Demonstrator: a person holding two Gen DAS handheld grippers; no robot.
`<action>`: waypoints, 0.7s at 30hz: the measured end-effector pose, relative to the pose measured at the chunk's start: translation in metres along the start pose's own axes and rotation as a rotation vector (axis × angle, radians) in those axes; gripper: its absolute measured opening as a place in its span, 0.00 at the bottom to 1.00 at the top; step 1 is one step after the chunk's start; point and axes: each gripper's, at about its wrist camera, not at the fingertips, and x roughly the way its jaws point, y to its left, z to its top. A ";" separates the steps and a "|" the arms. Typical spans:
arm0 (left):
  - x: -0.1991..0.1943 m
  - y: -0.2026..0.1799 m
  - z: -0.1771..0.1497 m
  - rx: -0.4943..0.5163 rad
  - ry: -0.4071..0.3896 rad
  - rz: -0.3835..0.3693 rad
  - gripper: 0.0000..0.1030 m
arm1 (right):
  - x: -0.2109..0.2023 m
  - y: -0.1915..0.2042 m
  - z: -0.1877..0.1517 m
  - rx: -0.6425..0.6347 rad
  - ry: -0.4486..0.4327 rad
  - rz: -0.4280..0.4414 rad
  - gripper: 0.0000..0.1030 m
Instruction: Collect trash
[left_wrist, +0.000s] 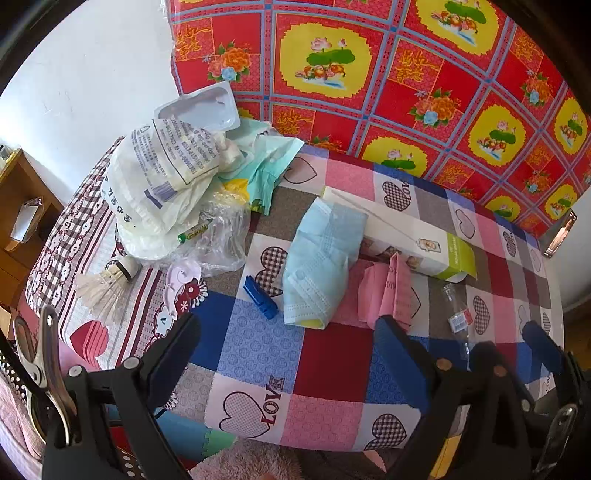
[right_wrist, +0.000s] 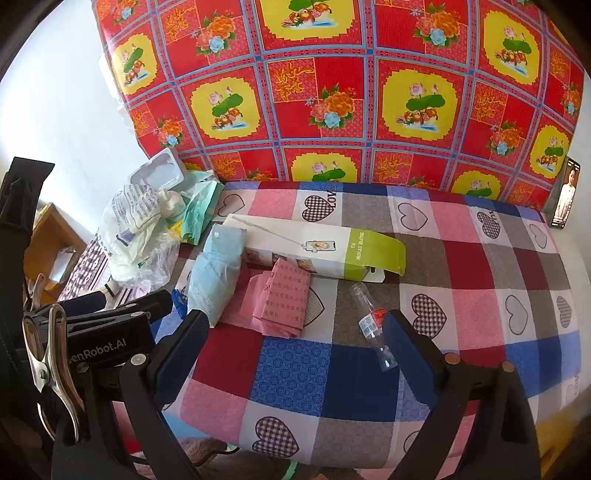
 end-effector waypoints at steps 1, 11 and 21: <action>0.000 0.000 0.000 -0.001 0.000 0.000 0.95 | 0.000 0.000 0.000 -0.001 0.001 0.000 0.95; 0.000 0.002 -0.003 -0.005 0.001 0.007 0.95 | 0.000 0.004 -0.001 -0.003 0.003 -0.002 0.95; 0.000 0.003 -0.002 -0.005 0.002 0.007 0.95 | 0.000 0.004 -0.001 -0.003 0.005 -0.003 0.95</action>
